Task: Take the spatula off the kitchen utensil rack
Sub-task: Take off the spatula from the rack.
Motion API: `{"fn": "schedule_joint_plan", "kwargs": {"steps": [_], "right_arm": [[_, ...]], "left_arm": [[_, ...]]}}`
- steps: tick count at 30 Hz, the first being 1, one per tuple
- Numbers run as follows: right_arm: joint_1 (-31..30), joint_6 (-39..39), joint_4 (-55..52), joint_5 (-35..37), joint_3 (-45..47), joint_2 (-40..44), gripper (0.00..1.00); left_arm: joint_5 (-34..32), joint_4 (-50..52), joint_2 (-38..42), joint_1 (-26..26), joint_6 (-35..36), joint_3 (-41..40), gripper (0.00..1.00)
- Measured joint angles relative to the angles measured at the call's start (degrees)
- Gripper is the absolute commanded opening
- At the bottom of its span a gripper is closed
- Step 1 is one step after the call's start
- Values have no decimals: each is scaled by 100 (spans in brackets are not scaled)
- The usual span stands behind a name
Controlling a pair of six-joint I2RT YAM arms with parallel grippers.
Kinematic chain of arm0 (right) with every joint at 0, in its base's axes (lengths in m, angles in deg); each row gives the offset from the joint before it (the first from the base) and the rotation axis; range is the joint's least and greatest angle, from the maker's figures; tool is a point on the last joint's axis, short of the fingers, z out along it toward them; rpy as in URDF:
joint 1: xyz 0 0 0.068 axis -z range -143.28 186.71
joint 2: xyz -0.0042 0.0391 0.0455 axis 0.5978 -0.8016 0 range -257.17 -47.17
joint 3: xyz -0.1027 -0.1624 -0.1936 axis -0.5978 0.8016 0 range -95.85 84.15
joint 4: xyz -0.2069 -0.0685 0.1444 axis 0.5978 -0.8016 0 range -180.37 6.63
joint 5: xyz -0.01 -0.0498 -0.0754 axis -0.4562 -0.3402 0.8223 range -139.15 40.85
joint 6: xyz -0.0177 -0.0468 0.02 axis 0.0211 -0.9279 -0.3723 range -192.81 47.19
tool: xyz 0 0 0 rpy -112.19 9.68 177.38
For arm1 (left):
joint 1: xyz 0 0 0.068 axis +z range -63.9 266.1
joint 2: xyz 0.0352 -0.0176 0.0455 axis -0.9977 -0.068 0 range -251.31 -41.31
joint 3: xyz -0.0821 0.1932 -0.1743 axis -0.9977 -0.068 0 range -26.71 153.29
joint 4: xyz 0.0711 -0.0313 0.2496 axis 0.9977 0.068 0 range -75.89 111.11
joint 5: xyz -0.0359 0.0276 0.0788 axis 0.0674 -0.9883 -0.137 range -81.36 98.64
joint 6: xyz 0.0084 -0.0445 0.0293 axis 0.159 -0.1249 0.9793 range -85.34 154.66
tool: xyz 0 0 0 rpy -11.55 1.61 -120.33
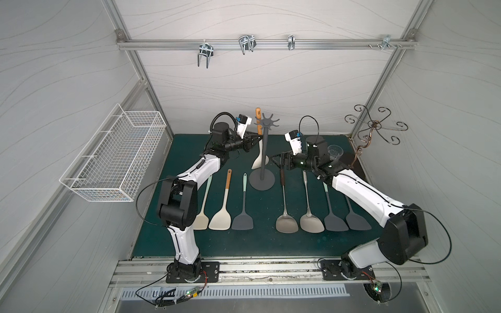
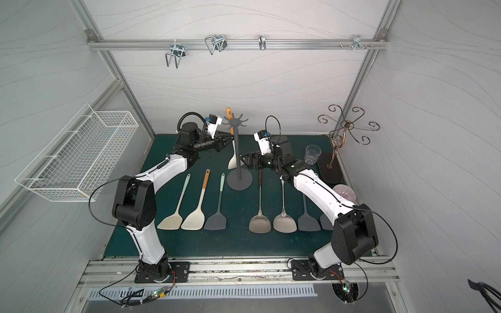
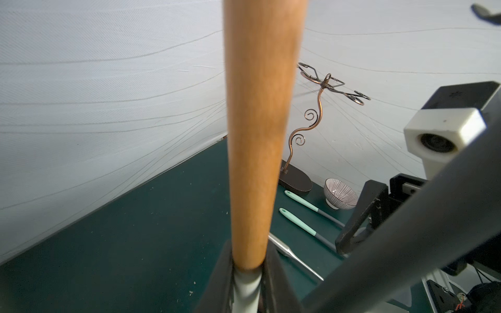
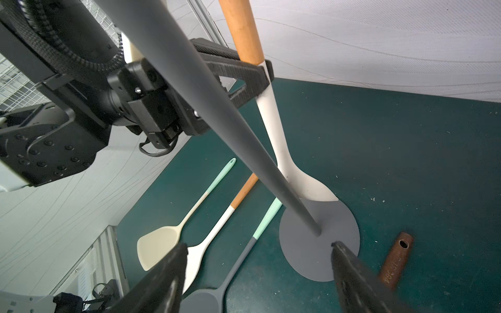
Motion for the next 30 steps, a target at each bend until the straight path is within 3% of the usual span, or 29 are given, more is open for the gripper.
{"fn": "schedule_joint_plan", "kwargs": {"steps": [14, 23, 30], "right_arm": [[0, 114, 90, -205, 46, 4, 84], [-76, 214, 85, -382, 46, 59, 86], [-319, 254, -28, -431, 46, 326, 90]], "left_arm": [[-1692, 881, 968, -28, 354, -439, 0], [-3305, 2214, 1674, -28, 299, -461, 0], [-4116, 3073, 2212, -79, 146, -520, 0]]}}
